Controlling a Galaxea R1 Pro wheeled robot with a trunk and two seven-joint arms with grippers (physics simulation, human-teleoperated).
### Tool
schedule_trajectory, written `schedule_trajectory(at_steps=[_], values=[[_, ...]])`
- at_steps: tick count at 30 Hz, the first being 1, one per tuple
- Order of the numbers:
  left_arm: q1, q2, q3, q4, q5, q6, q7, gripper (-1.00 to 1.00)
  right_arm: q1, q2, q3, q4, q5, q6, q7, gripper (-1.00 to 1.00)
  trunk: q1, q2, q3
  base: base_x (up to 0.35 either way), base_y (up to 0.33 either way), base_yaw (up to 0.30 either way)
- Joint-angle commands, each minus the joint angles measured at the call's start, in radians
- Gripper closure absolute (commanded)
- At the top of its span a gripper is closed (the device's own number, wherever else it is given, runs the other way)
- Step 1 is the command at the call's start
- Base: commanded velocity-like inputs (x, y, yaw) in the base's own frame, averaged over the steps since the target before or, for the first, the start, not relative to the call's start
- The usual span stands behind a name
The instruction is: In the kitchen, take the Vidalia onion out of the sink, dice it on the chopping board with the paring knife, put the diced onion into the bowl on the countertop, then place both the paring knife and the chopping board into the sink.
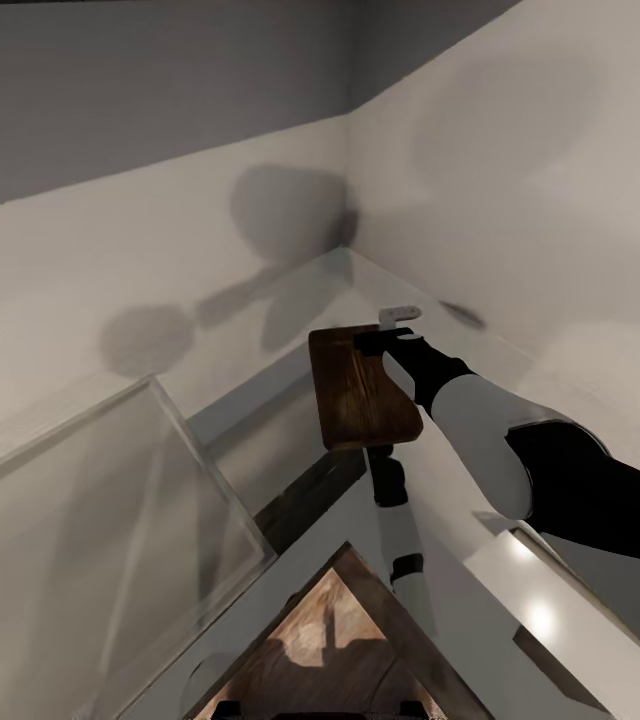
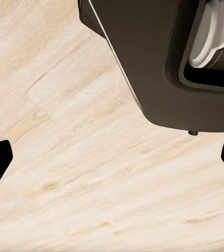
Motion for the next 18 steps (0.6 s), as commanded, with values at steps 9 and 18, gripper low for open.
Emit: schedule_trajectory(at_steps=[9,18], values=[[0.001,0.0,0.0,-0.001,0.009,-0.001,0.0,-1.0,0.0,0.0,0.008,-0.002,0.002,0.008,-0.004,-1.0,0.001,-0.002,-0.016,0.0,0.0,0.0],[0.001,0.0,0.0,-0.001,0.009,-0.001,0.0,-1.0,0.0,0.0,0.008,-0.002,0.002,0.008,-0.004,-1.0,0.001,-0.002,-0.031,0.0,0.0,0.0]])
